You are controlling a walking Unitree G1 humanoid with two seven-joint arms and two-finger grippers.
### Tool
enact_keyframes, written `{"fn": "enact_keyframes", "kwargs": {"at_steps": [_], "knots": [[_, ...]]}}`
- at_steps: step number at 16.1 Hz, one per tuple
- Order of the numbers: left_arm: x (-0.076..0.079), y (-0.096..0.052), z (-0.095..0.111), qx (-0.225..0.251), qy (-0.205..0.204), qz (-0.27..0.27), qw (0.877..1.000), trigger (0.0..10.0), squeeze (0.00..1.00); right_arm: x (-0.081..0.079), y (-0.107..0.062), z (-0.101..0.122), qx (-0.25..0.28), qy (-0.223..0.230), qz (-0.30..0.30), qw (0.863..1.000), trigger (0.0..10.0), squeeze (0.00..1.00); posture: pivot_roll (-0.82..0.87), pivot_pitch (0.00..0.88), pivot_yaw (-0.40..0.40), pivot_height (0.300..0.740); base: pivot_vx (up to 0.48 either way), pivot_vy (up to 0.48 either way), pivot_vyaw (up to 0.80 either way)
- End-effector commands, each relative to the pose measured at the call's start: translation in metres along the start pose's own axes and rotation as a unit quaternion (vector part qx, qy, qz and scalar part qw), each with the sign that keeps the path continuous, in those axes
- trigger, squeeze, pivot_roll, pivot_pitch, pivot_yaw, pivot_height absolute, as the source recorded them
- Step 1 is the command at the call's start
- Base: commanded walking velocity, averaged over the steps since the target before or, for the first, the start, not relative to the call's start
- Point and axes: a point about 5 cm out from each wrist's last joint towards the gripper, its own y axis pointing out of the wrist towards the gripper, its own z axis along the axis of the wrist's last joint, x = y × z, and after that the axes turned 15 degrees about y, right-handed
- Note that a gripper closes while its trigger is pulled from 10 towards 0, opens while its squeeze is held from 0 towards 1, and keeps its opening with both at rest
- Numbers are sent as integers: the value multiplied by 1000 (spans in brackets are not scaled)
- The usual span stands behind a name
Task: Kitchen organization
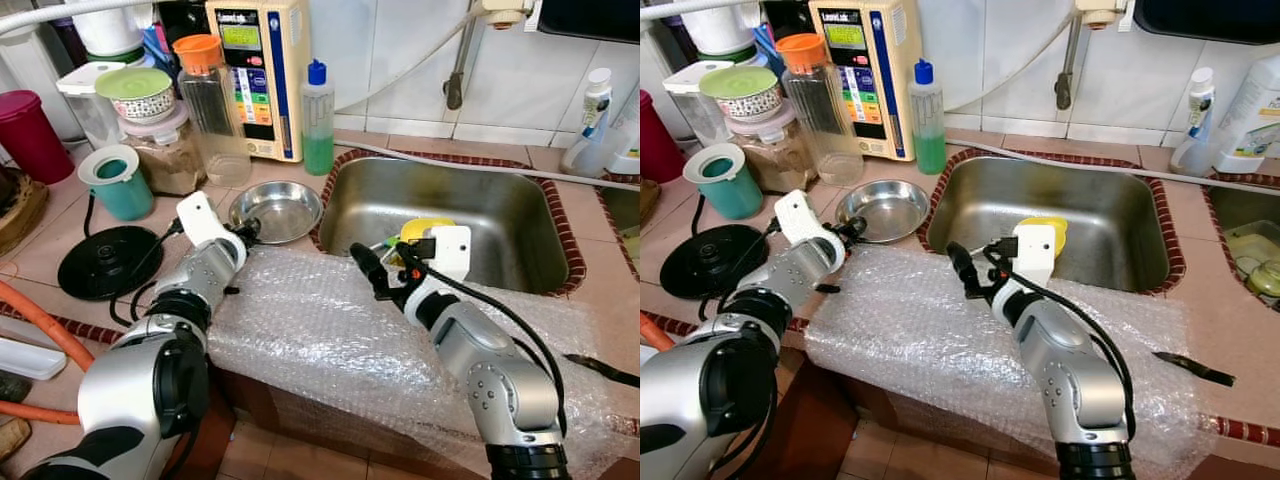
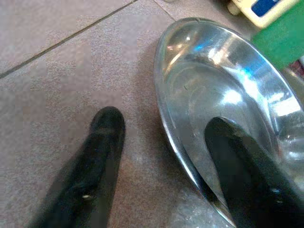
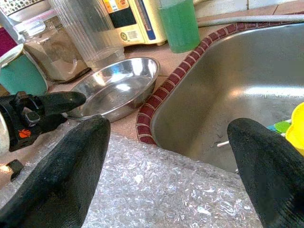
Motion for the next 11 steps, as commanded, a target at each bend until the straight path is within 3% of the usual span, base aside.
{"fn": "enact_keyframes", "kwargs": {"at_steps": [1,11], "knots": [[-4,0,-4,-17,-7,7,1000,0,0,-2,0,4,6,-6,1,1000,10000,0,-23,0,106,740,0,0,0],[-22,-2,-15,-44,28,37,998,0,0,-3,2,1,-2,-8,7,1000,10000,0,-1,0,92,740,0,0,0]]}}
